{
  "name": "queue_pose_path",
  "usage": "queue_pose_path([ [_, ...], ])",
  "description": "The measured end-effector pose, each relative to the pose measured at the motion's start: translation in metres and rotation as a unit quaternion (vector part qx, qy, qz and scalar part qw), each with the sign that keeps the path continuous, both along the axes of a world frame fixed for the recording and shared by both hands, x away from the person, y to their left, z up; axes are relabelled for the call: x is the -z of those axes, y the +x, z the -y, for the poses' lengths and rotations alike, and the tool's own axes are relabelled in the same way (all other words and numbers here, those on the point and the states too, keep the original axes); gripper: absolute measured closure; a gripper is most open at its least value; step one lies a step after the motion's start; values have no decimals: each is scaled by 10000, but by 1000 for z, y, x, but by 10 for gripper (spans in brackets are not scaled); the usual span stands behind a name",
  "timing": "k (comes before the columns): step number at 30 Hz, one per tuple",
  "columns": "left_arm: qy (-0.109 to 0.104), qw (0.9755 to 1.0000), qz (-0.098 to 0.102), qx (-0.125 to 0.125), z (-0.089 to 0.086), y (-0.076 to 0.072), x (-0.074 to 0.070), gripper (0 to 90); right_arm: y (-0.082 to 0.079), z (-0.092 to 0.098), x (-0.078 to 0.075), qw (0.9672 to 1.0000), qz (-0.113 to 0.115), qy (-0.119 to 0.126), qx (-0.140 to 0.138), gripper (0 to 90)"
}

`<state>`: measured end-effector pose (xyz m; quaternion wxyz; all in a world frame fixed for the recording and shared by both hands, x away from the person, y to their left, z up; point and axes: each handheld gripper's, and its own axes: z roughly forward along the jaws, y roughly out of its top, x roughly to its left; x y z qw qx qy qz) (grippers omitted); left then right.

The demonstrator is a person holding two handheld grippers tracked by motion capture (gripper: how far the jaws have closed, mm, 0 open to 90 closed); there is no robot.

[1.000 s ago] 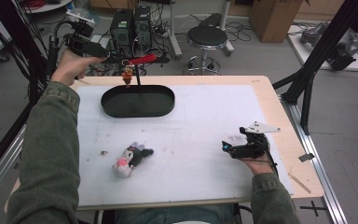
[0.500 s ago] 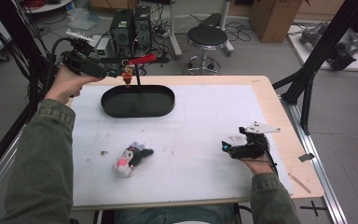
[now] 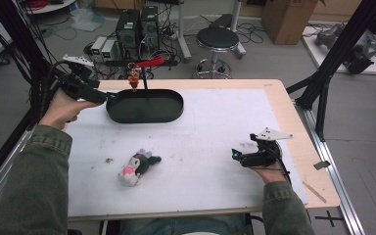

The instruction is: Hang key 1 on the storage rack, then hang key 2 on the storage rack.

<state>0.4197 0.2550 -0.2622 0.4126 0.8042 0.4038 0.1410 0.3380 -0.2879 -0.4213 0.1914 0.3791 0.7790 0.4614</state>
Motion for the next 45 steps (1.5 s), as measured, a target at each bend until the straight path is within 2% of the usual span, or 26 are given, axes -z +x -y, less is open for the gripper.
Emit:
queue_pose_path([
  [8,70,10000,-37,-20,-6,-20,7,17,1,0,0,10000,-2,0,-1,6],
  [13,101,9999,-63,-9,-6,-31,17,17,1,-1,0,10000,18,-15,-17,6],
  [17,34,9999,-93,-15,-5,-38,26,17,1,-2,0,10000,4,-10,-15,6],
  [23,95,9997,-193,67,-3,-45,37,17,1,-2,0,10000,14,-17,-19,6],
  [26,61,9997,-208,77,-1,-49,42,17,1,-1,0,10000,14,-21,-20,6],
  [31,200,9990,-367,175,8,-55,54,17,1,-1,0,10000,-20,-7,-31,6],
  [35,293,9984,-410,273,13,-59,61,17,1,-1,0,10000,-20,1,-35,6],
  [40,258,9980,-474,318,18,-64,67,17,0,-1,-1,10000,-6,3,-35,7],
  [45,314,9975,-534,346,22,-67,76,17,1,-1,-1,10000,-3,3,-35,6],
])
